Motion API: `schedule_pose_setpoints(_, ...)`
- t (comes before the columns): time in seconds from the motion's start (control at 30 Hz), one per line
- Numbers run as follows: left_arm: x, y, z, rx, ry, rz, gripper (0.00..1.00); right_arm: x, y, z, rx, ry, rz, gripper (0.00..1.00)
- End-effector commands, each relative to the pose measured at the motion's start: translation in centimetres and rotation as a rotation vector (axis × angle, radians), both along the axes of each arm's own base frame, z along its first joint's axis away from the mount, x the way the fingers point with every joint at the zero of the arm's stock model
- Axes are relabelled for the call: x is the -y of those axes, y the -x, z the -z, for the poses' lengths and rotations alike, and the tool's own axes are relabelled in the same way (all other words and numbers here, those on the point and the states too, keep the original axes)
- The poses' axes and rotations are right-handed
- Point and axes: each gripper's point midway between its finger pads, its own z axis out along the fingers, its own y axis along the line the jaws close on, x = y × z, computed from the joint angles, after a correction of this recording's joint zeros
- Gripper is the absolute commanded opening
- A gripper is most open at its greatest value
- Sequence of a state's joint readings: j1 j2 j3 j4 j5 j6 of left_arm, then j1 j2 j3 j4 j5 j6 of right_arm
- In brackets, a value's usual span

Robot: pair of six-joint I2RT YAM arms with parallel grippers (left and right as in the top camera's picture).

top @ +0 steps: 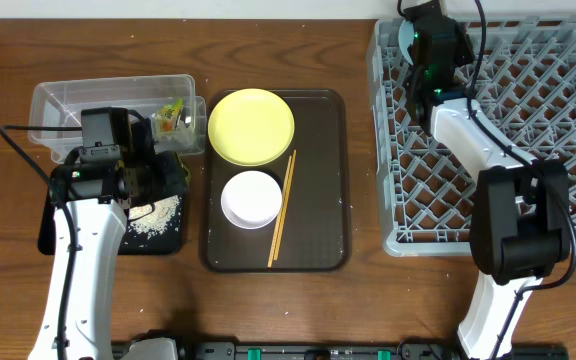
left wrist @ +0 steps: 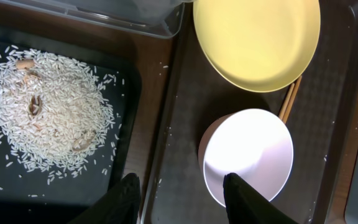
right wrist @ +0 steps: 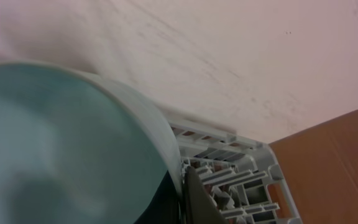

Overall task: Sort waste into correct bins and load items into the dishwasher rack
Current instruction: 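Carry the light-blue bowl right and set it upright in the rack, then reach the right gripper to the white bowl and grasp its rim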

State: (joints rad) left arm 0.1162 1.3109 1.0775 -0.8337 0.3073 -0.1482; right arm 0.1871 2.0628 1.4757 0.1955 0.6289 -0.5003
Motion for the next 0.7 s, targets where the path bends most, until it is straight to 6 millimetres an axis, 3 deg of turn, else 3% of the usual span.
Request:
schedule_pose_setpoints(0.0,-0.2,0.0,-0.3,0.009,-0.016,0.008,0.46,-1.2,0.2,0.6,-0.028,0.019,-0.014,0.01)
schedule_pose_setpoints(0.17,-0.2,0.0,-0.3,0.009,-0.016,0.008,0.46,-1.5,0.8,1.7,-0.063,-0.003,0.000,0.01)
schedule_pose_setpoints(0.4,-0.2,0.0,-0.3,0.010,-0.016,0.008,0.47,-2.0,3.4,3.1,-0.134,0.034,0.110,0.01)
schedule_pose_setpoints(0.67,-0.2,0.0,-0.3,0.009,-0.017,0.009,0.46,-4.5,6.6,4.2,-0.183,-0.051,0.162,0.01)
